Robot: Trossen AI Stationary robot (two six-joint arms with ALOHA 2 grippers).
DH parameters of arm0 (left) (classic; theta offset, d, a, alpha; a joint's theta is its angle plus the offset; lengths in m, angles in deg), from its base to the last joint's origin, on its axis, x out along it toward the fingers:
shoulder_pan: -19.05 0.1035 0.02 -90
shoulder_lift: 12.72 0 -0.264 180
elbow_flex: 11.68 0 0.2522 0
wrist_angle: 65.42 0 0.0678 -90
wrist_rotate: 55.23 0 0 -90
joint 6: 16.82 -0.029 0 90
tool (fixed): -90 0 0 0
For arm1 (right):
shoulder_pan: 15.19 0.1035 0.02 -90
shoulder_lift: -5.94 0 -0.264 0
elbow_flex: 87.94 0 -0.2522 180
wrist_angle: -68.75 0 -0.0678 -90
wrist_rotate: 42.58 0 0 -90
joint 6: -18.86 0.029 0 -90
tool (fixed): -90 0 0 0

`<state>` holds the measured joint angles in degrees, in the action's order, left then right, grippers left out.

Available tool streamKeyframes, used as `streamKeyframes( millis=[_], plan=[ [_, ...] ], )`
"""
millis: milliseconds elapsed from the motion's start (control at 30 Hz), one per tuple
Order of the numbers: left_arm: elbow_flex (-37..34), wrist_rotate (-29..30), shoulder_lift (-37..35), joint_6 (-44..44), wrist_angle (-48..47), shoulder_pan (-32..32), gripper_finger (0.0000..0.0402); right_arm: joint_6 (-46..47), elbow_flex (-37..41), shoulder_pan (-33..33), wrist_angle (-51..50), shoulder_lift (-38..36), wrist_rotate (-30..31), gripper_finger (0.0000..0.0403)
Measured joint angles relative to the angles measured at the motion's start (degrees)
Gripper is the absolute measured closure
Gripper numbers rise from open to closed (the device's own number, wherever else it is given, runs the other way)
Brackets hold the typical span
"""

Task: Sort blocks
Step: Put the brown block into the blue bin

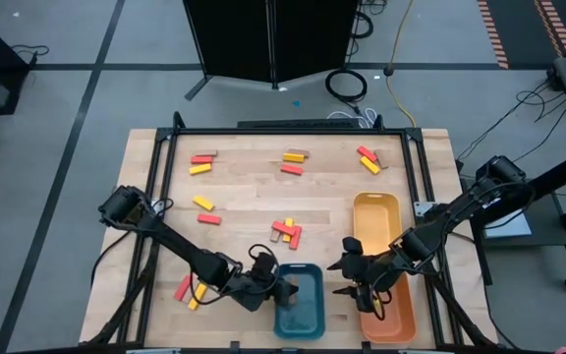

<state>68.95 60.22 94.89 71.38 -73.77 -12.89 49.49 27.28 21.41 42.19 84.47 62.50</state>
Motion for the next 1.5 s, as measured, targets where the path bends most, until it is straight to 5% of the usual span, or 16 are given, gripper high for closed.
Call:
streamKeyframes(
  millis=[167,267,367,533,633,733,867,1000,1233,1500],
  plan=[
    [0.00,-1.41,0.00,-3.39,0.03,0.10,0.0186,0.03,0.00,0.00,-0.47,0.00,0.00,0.0179],
    [0.00,-9.14,0.00,-6.01,-0.21,1.44,0.0162,-0.02,0.00,-0.10,-0.83,0.00,0.04,0.0179],
    [-0.02,-15.89,-0.61,-13.66,-0.08,3.05,0.0153,0.00,0.00,-0.49,-0.86,0.00,0.05,0.0179],
    [-0.02,-15.97,-4.53,-20.78,-1.91,2.99,0.0151,0.15,0.00,-1.46,-0.84,0.00,0.04,0.0179],
    [-0.02,-14.77,-8.84,-26.21,-8.77,3.16,0.0151,0.63,0.00,-1.86,-0.86,0.00,-0.02,0.0179],
    [0.39,-17.97,-14.84,-30.33,-26.16,3.80,0.0150,0.58,0.00,-2.12,-0.86,0.00,-0.05,0.0179],
    [0.48,-20.62,-21.01,-24.18,-52.57,0.51,0.0150,-1.69,0.00,-2.42,-0.86,0.00,0.15,0.0179],
    [0.48,-22.73,-23.11,-13.50,-68.10,-5.62,0.0150,-3.54,0.00,-3.28,-0.83,0.00,1.79,0.0179],
    [-1.94,-31.34,-19.77,1.23,-70.24,-10.58,0.0150,-3.88,0.00,-4.94,-0.70,0.00,6.00,0.0179],
    [-5.36,-36.58,-14.20,1.42,-66.73,-11.26,0.0150,-0.85,0.00,-5.18,-0.75,0.00,5.83,0.0179]
  ],
)
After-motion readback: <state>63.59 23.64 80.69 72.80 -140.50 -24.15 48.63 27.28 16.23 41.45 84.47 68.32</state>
